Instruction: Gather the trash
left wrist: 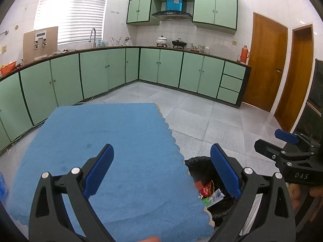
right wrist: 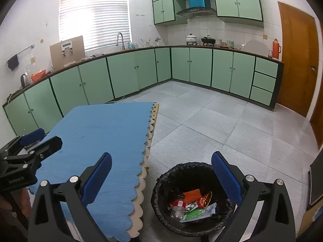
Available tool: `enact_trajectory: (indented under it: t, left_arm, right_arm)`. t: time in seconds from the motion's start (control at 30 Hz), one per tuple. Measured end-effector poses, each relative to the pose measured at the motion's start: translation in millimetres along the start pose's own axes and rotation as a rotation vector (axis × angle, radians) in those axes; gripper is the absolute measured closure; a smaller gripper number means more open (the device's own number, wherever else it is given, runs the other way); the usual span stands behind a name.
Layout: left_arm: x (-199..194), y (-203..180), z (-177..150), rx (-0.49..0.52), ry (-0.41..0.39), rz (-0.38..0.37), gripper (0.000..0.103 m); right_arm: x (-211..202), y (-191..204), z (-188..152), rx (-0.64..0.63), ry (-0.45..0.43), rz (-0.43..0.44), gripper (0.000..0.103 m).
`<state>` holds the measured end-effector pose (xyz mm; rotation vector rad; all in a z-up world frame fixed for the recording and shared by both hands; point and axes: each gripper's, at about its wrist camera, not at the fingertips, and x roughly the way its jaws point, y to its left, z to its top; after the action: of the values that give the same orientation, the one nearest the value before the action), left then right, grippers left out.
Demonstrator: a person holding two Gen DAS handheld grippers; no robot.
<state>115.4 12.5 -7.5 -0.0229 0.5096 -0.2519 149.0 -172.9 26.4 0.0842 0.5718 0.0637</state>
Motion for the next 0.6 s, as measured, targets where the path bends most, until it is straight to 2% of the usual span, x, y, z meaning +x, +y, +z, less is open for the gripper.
enact_trajectory:
  t: [0.6]
  left_arm:
    - [-29.6,4.2,-0.8,-0.002,-0.058,0.024,0.01]
  right_arm:
    - [-18.1,9.9,2.4,-0.005,-0.03,0.027,0.006]
